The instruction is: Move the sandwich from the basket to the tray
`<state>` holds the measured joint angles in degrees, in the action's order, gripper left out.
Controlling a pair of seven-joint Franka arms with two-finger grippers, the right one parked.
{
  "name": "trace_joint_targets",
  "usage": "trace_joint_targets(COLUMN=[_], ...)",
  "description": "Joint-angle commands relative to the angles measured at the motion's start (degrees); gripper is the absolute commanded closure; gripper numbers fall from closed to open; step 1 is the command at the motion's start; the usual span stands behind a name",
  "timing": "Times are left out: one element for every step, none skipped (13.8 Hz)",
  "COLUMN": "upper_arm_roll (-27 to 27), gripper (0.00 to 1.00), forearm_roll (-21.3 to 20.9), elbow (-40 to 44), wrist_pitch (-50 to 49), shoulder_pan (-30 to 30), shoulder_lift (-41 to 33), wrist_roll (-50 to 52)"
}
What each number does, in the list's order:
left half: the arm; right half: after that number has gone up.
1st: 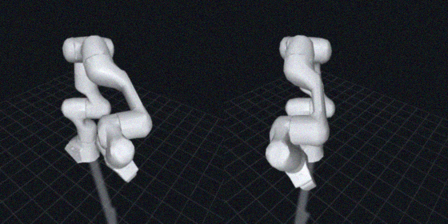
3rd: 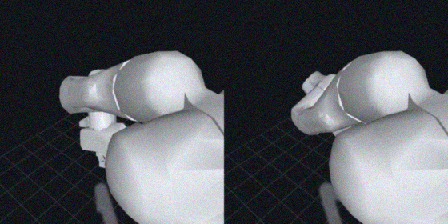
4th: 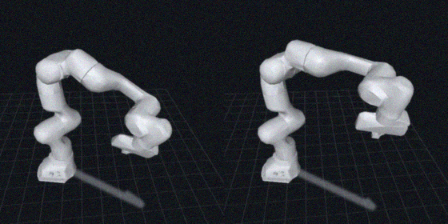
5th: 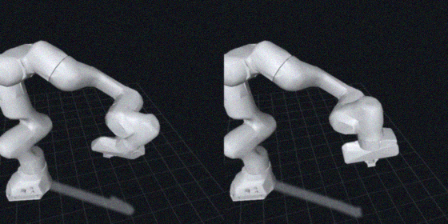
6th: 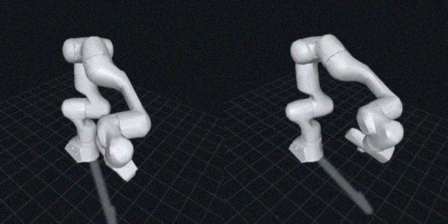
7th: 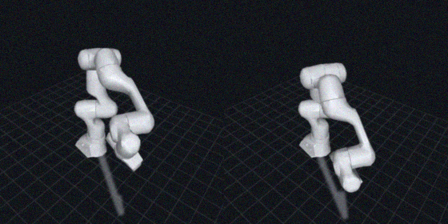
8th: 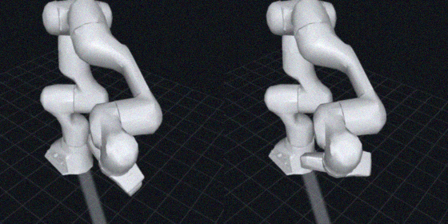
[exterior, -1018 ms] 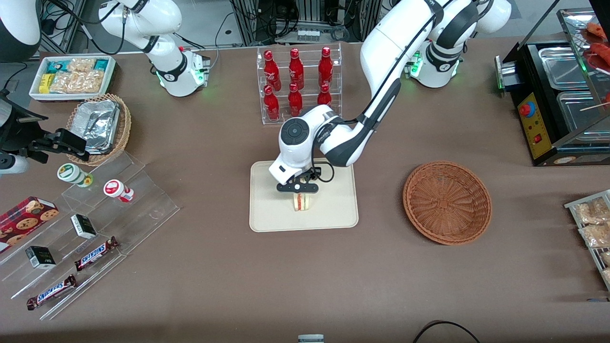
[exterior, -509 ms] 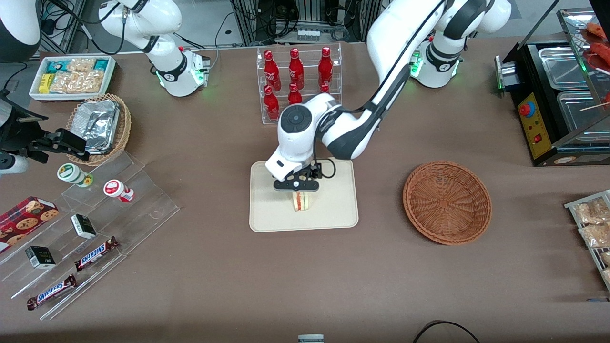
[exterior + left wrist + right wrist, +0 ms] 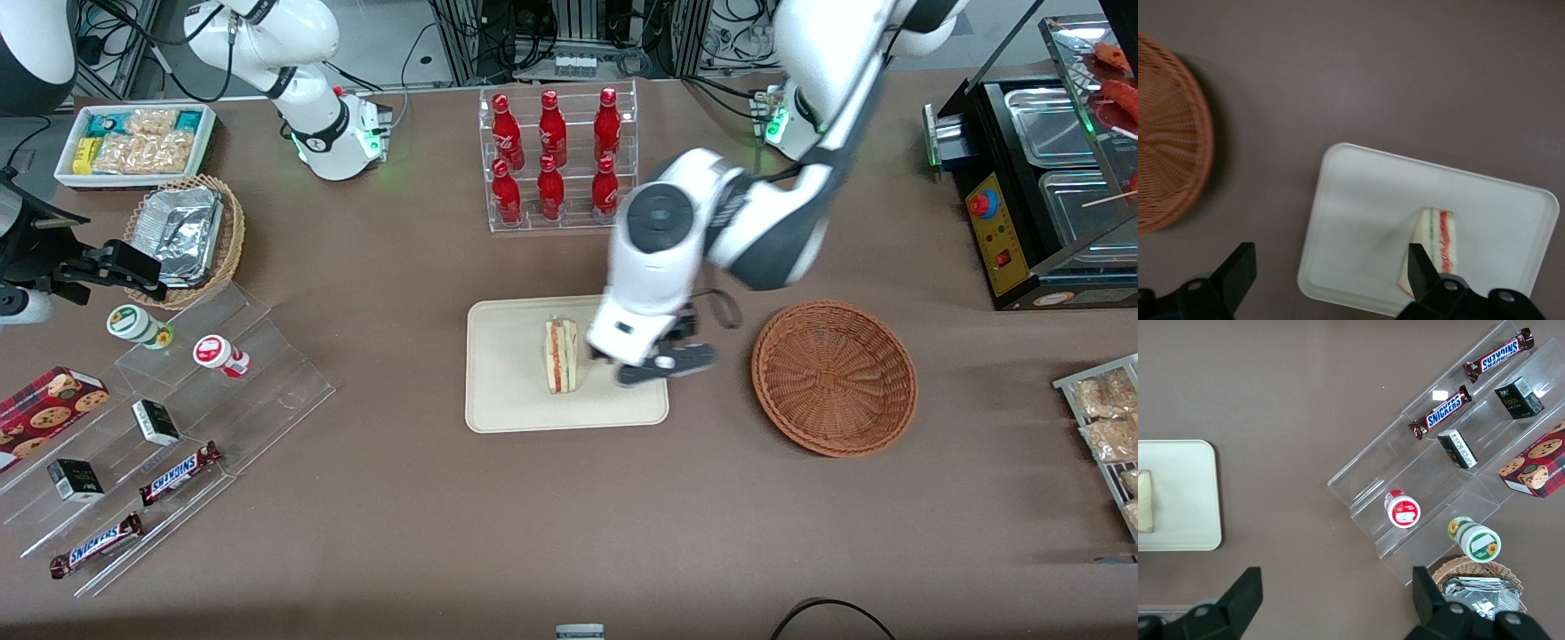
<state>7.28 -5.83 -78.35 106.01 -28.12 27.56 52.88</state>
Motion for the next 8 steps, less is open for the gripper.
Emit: trace_joint_targets(upper_arm_roll=[0.55,0.55,0.63,0.63,0.63,0.63,0.63,0.63], gripper=[0.00,0.00,0.00,0.00,0.00,0.00,0.00,0.00], forearm_roll=[0.03,0.12,0.12,0.12,0.12,0.29,0.73,2.30], elbow=[-3.21,-3.30,-3.30,-3.30,-3.39,-3.91,-4.96,-6.10], wrist_pitch=[-4.04,-5.97,-8.51,-10.80,-13.17,-14.59,-14.87,-15.13], shoulder_pan=[5.60,7.53,9.81,11.58,13.60,15.36,17.64,19.57], shoulder_lift=[-5.75,-7.24,-8.65,-9.71,-10.93,-12.08,-13.74,-15.06], wrist_roll=[-3.72,-6.71,-10.05,-13.30,-16.72,-19.89,-23.75,-27.44])
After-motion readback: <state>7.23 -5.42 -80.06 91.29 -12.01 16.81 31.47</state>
